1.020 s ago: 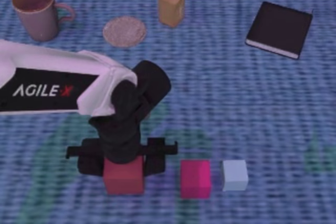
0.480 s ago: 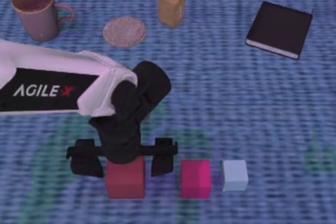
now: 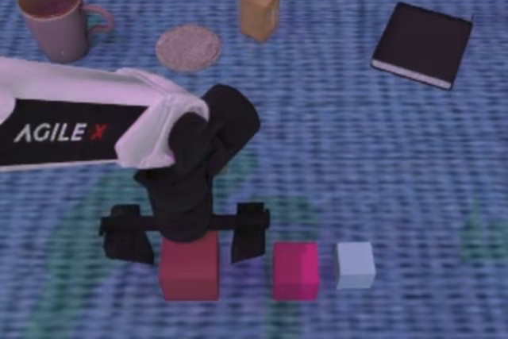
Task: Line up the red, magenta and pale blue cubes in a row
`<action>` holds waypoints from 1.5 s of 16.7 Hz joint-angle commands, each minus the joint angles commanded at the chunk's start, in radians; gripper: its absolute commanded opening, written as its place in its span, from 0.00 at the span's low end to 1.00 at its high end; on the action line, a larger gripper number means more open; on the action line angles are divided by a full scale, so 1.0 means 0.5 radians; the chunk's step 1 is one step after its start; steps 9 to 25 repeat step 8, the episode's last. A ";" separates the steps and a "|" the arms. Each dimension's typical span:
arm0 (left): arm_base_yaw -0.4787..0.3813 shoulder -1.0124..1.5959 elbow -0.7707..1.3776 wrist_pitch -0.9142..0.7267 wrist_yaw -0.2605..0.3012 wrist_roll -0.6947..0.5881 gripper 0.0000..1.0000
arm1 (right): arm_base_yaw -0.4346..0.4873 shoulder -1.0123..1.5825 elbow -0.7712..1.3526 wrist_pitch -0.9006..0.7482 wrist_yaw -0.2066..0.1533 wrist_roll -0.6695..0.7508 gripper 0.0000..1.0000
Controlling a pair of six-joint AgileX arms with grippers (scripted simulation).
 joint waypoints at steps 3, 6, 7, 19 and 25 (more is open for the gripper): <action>0.016 -0.091 0.126 -0.246 0.001 -0.007 1.00 | 0.000 0.000 0.000 0.000 0.000 0.000 1.00; 0.027 -0.183 0.237 -0.436 0.000 -0.006 1.00 | 0.000 0.000 0.000 0.000 0.000 0.000 1.00; 0.029 -0.199 0.252 -0.458 -0.001 -0.005 1.00 | 0.000 0.000 0.000 0.000 0.000 0.000 1.00; 0.030 -0.202 0.254 -0.461 -0.001 -0.004 1.00 | 0.000 0.000 0.000 0.000 0.000 0.000 1.00; 0.030 -0.202 0.254 -0.461 -0.001 -0.004 1.00 | 0.000 0.000 0.000 0.000 0.000 0.000 1.00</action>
